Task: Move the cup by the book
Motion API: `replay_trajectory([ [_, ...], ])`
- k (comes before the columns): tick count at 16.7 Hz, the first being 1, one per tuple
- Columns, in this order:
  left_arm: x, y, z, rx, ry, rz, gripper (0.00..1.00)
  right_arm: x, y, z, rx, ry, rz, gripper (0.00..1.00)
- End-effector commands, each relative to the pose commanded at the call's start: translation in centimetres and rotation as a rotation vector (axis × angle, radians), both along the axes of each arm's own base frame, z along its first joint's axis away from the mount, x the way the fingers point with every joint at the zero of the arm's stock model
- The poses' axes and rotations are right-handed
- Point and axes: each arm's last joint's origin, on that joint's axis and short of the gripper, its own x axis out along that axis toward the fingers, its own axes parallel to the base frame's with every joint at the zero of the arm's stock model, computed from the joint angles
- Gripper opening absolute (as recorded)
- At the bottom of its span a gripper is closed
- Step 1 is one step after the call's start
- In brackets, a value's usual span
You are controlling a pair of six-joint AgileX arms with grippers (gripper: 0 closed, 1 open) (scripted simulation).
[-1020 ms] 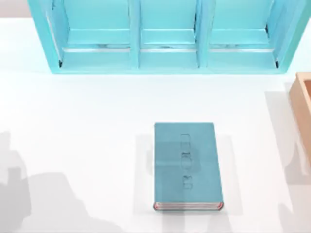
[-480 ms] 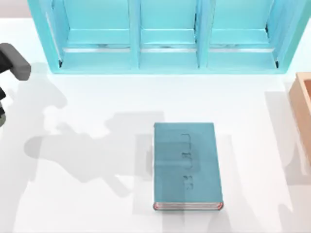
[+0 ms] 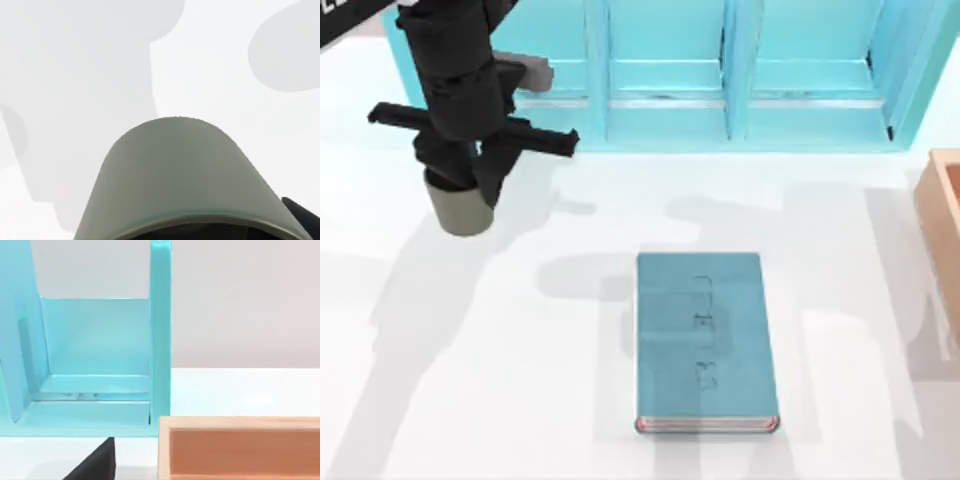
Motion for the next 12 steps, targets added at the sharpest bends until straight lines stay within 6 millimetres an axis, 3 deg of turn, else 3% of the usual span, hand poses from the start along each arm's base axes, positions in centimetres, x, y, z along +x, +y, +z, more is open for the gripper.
replay_trajectory([
  [3,-0.4,-5.0,0.8,0.002,-0.034,0.151,0.00,0.0,0.0,0.0,0.000,0.000,0.000,1.00],
  [6,-1.2,-8.6,1.7,-0.010,-0.071,0.241,0.00,0.0,0.0,0.0,0.000,0.000,0.000,1.00],
  [9,-1.8,-10.3,2.2,-0.021,-0.093,0.278,0.00,0.0,0.0,0.0,0.000,0.000,0.000,1.00],
  [12,-1.8,-10.4,2.2,-0.022,-0.095,0.280,0.00,0.0,0.0,0.0,0.000,0.000,0.000,1.00],
])
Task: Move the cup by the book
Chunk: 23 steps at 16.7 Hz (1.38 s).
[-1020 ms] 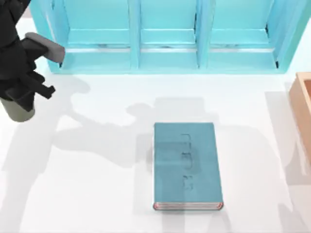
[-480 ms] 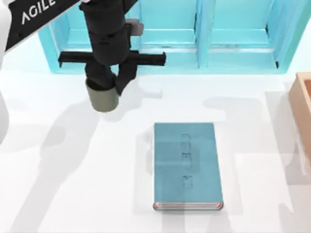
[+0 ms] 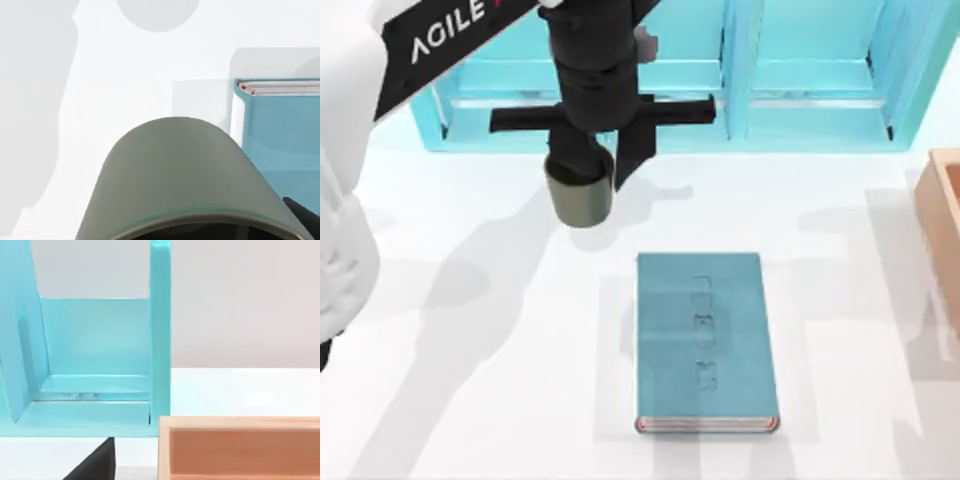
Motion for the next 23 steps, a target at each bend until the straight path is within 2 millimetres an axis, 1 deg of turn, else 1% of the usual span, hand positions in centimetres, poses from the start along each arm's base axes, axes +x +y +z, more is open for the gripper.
replay_trajectory([
  [3,0.1,0.2,0.0,-0.002,-0.001,0.002,0.00,0.0,0.0,0.0,0.000,0.000,0.000,1.00],
  [5,0.1,0.1,-0.8,-0.003,-0.004,-0.001,0.00,0.0,0.0,0.0,0.000,0.000,0.000,1.00],
  [11,0.2,0.6,-5.9,0.000,0.003,0.000,0.00,0.0,0.0,0.0,0.000,0.000,0.000,1.00],
  [13,0.1,0.7,-6.5,0.000,0.000,0.000,0.00,0.0,0.0,0.0,0.000,0.000,0.000,1.00],
  [16,0.1,0.7,-6.5,0.000,0.000,0.000,0.00,0.0,0.0,0.0,0.000,0.000,0.000,1.00],
  [23,0.1,0.7,-6.5,0.000,0.000,0.000,0.53,0.0,0.0,0.0,0.000,0.000,0.000,1.00],
])
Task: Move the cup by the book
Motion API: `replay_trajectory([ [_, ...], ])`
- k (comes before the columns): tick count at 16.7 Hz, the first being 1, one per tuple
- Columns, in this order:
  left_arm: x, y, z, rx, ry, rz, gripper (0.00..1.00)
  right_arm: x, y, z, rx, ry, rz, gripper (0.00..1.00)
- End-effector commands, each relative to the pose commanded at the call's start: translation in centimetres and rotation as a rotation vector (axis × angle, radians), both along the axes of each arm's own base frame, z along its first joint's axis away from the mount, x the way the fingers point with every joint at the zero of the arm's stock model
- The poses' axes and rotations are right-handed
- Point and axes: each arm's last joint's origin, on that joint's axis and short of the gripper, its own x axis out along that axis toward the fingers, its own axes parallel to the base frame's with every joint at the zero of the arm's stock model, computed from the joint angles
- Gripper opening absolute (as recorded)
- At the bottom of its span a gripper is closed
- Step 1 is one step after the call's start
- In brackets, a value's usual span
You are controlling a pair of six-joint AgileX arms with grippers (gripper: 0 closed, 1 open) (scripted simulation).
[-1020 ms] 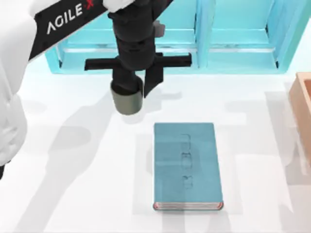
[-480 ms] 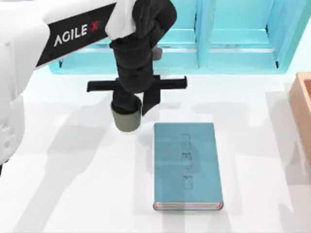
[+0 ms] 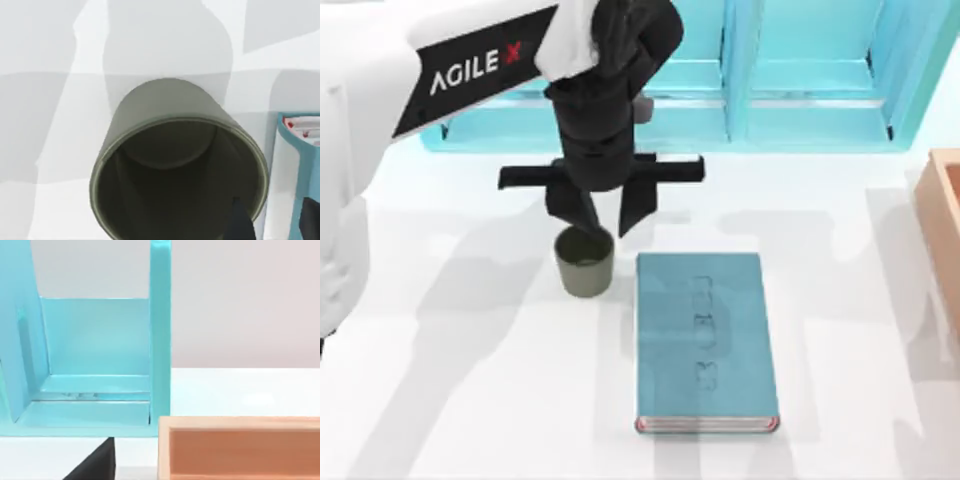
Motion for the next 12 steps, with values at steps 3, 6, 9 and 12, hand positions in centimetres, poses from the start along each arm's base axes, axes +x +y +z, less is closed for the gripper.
replay_trajectory([
  [3,0.00,0.00,0.00,0.000,0.000,0.000,0.75,0.00,0.00,0.00,0.000,0.000,0.000,1.00],
  [6,0.00,0.00,0.00,0.000,0.000,0.000,0.98,0.00,0.00,0.00,0.000,0.000,0.000,1.00],
  [9,0.00,0.00,0.00,0.000,0.000,0.000,1.00,0.00,0.00,0.00,0.000,0.000,0.000,1.00],
  [12,0.00,0.00,0.00,0.000,0.000,0.000,1.00,0.00,0.00,0.00,0.000,0.000,0.000,1.00],
])
